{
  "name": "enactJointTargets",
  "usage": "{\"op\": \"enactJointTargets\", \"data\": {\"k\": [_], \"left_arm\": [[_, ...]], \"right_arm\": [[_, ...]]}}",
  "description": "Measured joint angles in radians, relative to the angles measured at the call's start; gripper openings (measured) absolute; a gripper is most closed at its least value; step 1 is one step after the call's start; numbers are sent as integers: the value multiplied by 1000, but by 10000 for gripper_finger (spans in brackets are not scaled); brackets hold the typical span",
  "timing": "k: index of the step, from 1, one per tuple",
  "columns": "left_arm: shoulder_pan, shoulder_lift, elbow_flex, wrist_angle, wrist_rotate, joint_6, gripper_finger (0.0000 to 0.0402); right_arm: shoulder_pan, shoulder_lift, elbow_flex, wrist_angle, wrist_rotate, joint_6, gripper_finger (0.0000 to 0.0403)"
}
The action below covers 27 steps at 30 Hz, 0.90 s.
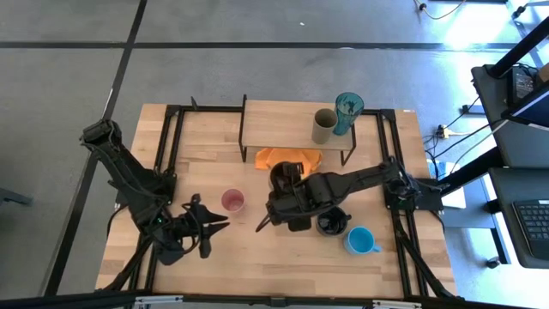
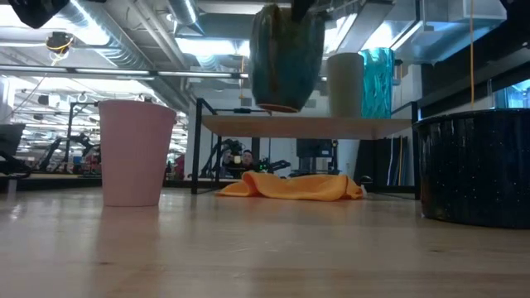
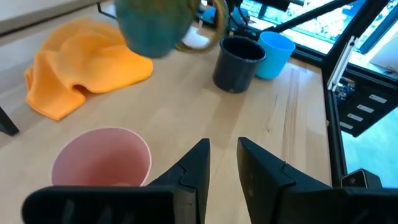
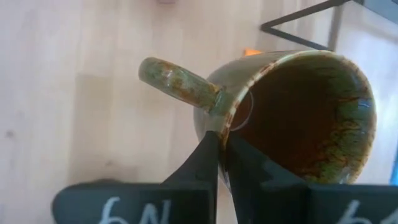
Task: Stack small to large cups/mugs on shelf
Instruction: Put the brown mug on the shelf
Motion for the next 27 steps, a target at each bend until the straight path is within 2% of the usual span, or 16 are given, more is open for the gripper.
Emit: {"op": "enactJointTargets", "data": {"k": [6,11,17,27], "left_arm": [[31,0,0,-1,64,0,75],[48,0,0,-1,76,3,75],[67,0,0,-1,77,9,75],[79,0,0,-20,103,10,75]], "right_arm": [[-46,-10,0,-1,90,-26,21],[-72,-50,-1,-3,163,28,21],[-102,-97,-1,-2,158,77,21],[-162,-107,-1,1,94,-189,23]]}}
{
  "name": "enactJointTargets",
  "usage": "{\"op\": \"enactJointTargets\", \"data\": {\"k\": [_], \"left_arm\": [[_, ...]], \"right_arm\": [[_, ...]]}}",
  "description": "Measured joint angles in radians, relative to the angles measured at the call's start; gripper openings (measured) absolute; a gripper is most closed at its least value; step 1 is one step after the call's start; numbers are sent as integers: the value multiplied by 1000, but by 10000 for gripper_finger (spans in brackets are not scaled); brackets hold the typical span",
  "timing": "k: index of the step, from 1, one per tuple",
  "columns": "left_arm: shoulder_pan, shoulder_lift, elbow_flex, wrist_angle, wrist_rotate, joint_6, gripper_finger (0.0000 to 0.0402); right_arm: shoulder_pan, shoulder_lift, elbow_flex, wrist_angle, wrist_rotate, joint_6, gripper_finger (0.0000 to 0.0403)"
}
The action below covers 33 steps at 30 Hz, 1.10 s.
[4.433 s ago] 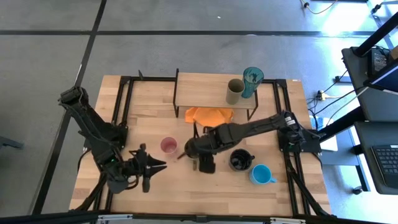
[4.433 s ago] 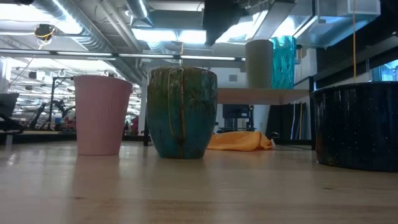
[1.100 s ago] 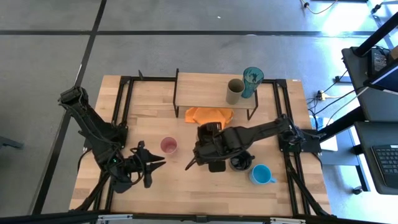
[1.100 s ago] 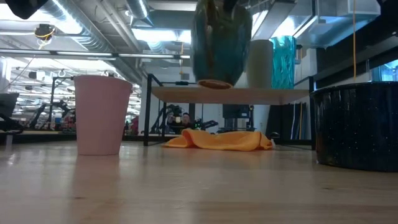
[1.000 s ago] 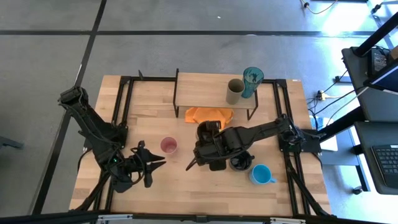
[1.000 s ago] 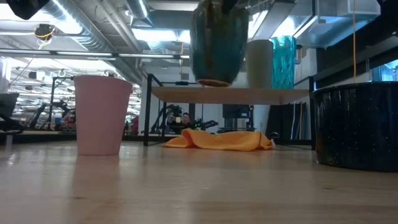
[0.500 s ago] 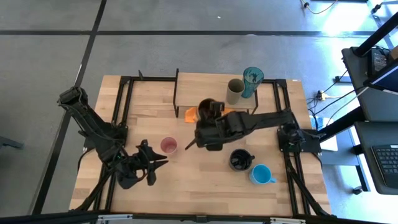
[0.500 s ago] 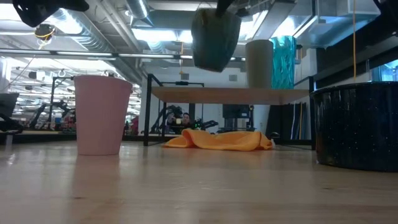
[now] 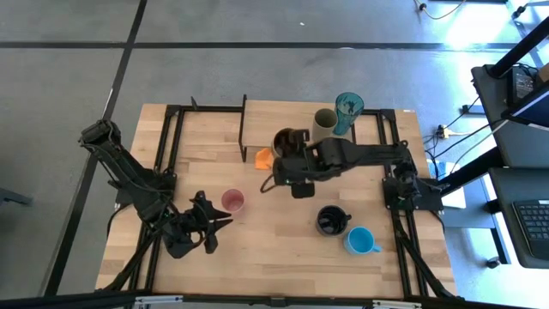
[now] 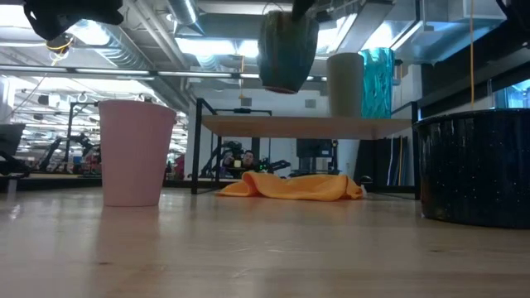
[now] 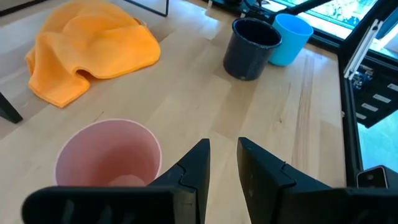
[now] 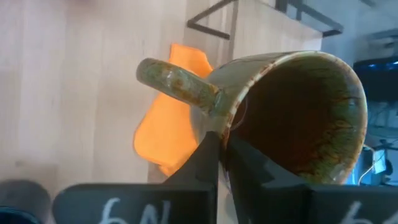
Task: Stack small to large cups/mugs on shelf
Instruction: Put the brown mug on the shelf
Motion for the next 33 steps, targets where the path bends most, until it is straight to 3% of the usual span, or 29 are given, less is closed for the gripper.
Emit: {"op": "enactJointTargets", "data": {"k": [18,33], "left_arm": [[0,0,0,-28,9,-6,75],[0,0,0,-42,18,-8,75]], "right_arm": [[-174,0,0,-2,-12,-133,25],[-265,0,-7,-2,-124,-233,25]]}}
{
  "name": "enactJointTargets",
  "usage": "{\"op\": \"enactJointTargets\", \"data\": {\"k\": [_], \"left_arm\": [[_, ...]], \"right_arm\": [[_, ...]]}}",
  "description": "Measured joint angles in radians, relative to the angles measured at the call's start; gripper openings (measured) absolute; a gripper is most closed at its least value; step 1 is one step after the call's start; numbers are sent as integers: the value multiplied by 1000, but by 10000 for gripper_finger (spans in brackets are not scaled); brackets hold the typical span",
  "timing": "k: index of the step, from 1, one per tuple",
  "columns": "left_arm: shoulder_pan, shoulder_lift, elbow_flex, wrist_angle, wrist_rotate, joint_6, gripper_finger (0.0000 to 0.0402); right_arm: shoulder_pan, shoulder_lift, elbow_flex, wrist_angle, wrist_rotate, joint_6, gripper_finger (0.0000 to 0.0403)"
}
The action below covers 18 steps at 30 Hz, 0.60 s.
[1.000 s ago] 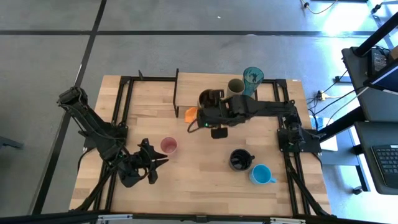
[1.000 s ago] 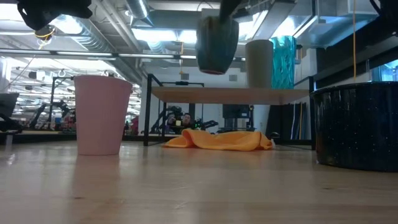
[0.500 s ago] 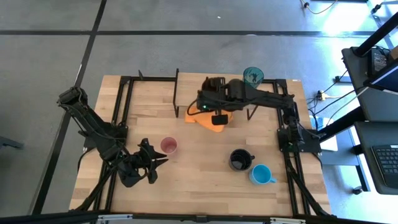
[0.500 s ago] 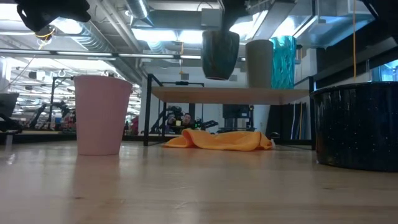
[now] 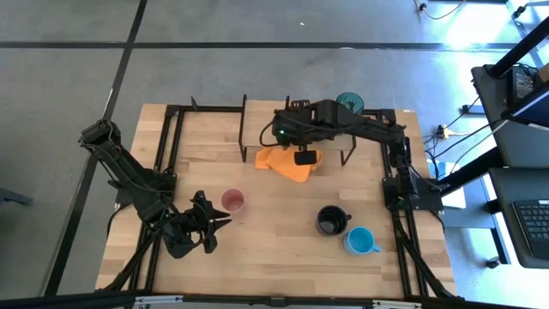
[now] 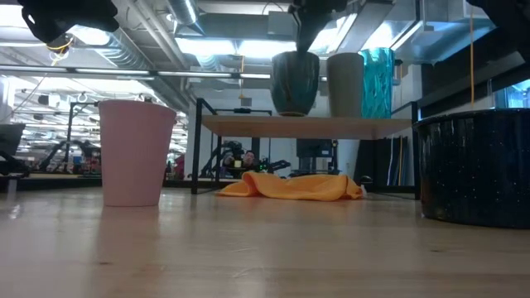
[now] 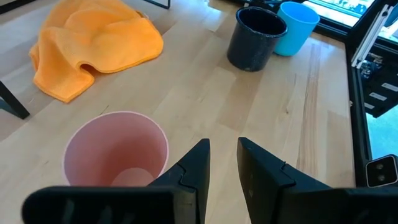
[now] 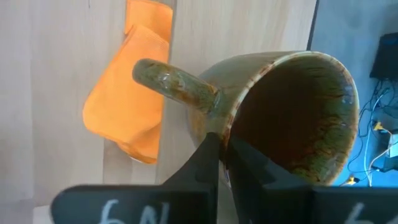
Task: Stack small to large cups/mugs on shelf
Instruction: Put the brown mug on the shelf
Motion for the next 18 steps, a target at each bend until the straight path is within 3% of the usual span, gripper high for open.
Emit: {"op": "enactJointTargets", "data": {"k": [18], "left_arm": [[36,0,0,0,0,0,75]], "right_arm": [[-34,1,-21,0,-54,-4,26]]}}
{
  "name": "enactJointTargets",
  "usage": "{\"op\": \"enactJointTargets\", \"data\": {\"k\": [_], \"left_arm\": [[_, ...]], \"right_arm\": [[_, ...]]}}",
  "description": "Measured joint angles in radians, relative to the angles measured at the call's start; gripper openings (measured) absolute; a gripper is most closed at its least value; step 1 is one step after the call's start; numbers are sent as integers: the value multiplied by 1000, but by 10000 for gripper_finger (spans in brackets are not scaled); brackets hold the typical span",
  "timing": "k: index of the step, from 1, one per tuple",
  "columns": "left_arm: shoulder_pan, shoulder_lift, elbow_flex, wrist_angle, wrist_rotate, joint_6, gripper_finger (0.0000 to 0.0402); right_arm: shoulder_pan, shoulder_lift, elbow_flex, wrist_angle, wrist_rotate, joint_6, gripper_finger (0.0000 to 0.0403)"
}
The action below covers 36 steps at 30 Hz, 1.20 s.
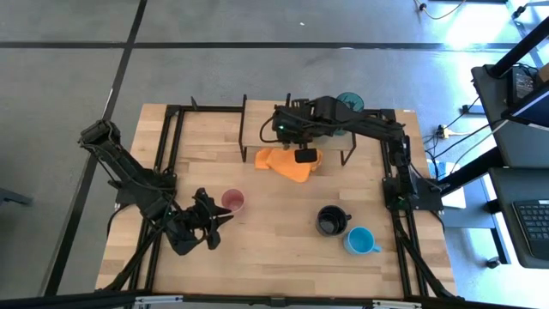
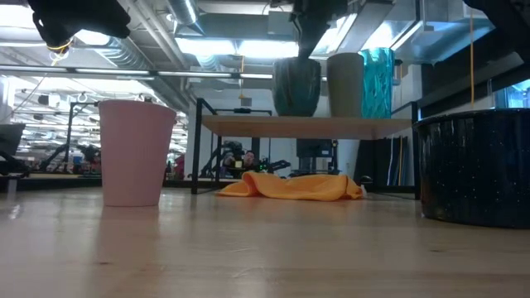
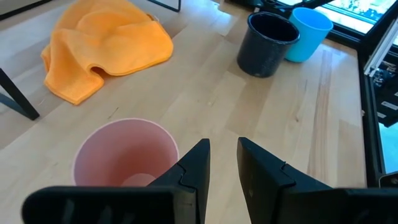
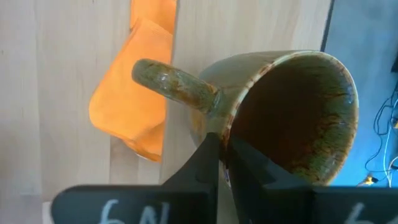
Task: Stack small to large cups/mugs on shelf
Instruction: Put the brown mug on the shelf
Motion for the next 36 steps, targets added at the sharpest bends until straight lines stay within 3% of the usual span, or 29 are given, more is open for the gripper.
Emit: {"op": "enactJointTargets", "data": {"k": [15,26,36], "left_arm": [[-1,0,0,-1,6,4,75],[-1,0,0,-2,7,6,75],[-1,0,0,-2,7,7,75]], "right_arm": [[7,-4,-67,-2,61,2,64],[11,-4,25,1,63,3,71],[11,-6,28,-1,70,10,71]]}}
